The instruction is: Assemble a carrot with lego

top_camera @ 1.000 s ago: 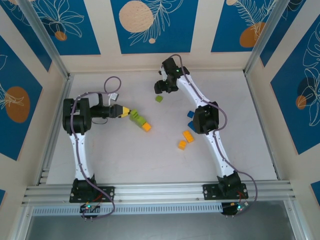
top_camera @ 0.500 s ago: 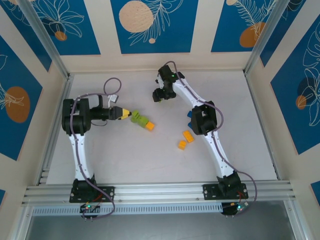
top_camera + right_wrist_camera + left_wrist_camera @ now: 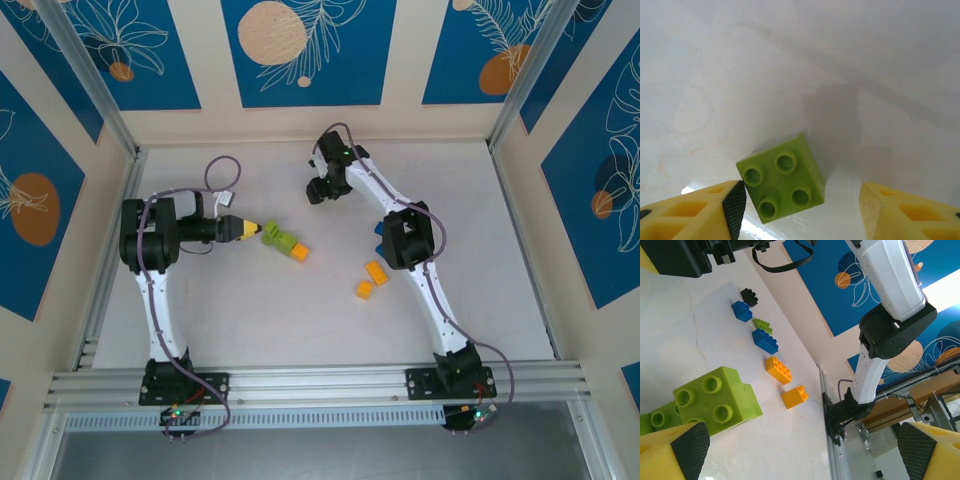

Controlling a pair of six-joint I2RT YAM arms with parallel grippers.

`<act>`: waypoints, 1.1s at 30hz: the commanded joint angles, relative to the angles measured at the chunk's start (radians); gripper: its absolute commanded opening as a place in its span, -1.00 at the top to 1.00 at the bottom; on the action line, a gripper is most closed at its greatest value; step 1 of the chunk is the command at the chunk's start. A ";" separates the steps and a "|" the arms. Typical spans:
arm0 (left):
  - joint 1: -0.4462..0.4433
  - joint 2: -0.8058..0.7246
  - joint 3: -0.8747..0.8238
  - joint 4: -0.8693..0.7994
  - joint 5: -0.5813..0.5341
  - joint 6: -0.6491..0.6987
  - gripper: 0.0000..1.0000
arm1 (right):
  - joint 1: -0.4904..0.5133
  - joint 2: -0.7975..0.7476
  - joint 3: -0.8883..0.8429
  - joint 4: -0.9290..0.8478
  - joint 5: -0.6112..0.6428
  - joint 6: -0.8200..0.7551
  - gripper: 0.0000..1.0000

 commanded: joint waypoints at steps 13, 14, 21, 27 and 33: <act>0.025 -0.024 0.019 -0.165 0.128 0.047 -0.97 | 0.015 0.056 0.071 0.008 -0.032 -0.030 0.12; 0.026 -0.025 0.020 -0.166 0.126 0.047 -0.98 | 0.015 0.055 0.073 0.005 -0.033 -0.028 0.15; 0.025 -0.044 0.039 -0.167 0.129 0.033 -0.98 | 0.013 -0.034 0.028 -0.023 -0.004 0.009 0.30; 0.025 -0.051 0.116 -0.166 0.139 -0.013 -0.97 | 0.009 -0.237 -0.138 -0.055 0.056 0.061 0.34; 0.027 -0.022 0.233 -0.167 0.132 -0.069 -0.97 | 0.022 -0.568 -0.524 0.010 0.084 0.112 0.34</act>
